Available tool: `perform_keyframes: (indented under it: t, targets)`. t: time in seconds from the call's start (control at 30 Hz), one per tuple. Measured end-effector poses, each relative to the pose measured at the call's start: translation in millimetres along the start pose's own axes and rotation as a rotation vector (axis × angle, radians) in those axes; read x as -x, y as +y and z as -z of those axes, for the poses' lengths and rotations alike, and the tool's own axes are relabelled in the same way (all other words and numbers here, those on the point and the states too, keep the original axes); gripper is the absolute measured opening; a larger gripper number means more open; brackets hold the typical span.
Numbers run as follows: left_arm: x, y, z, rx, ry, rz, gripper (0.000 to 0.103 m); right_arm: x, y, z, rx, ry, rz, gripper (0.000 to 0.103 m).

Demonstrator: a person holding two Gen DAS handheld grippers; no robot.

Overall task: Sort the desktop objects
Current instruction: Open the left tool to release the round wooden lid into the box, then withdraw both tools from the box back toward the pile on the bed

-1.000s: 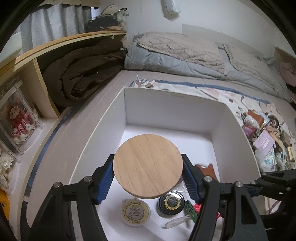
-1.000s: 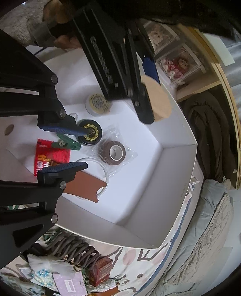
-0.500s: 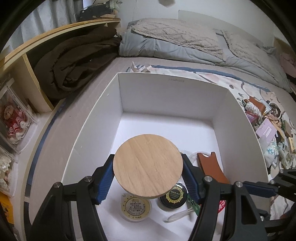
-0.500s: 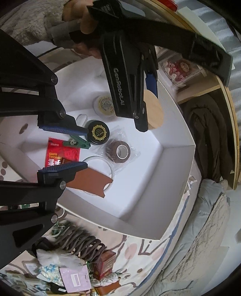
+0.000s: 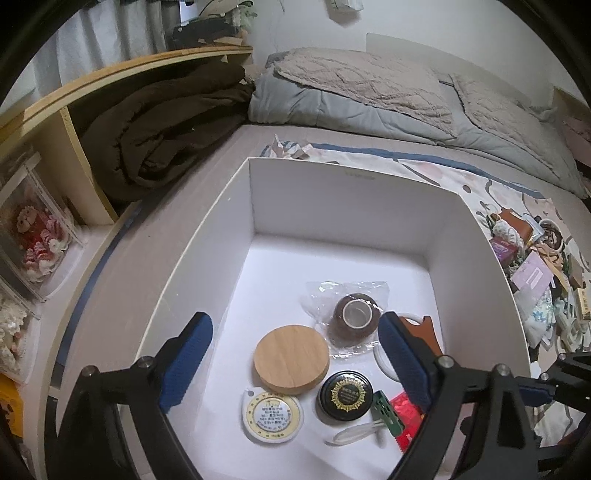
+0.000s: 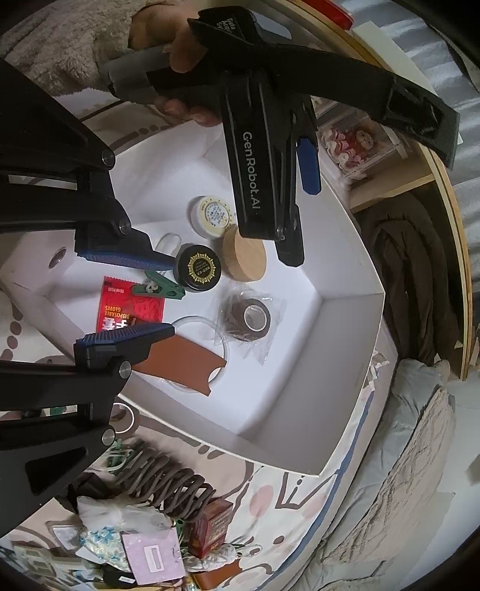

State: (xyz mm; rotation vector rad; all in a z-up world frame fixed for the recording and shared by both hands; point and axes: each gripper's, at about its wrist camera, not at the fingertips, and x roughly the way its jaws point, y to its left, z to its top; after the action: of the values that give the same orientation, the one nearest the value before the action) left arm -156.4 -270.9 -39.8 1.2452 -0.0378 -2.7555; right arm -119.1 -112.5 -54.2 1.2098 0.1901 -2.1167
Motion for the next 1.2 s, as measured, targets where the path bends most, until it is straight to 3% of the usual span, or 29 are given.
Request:
perform_keyframes:
  t: [0.37,0.57,0.93,1.1,1.13,1.2]
  targets:
    - [7,-3,1,-0.023,-0.006,-0.010,0.092,7,-2,2,-0.001,-0.013,0.000,0.029]
    - [33,-1,2,-0.024,-0.059,0.005,0.092,5,0,-8,0.026,-0.004,0.011,0.029]
    - [79,32,28,0.016,-0.196,-0.062,0.092,-27,11,-37,0.033,0.092,0.015,0.029]
    - [89,51,45,0.058,-0.234,-0.058,0.092,-52,27,-51,0.065,0.160,0.037,0.029]
    - [90,54,48,0.067,-0.242,-0.062,0.092,-58,30,-55,0.074,0.174,0.049,0.032]
    - [93,58,56,0.084,-0.262,-0.075,0.092,-68,33,-61,0.074,0.189,0.058,0.067]
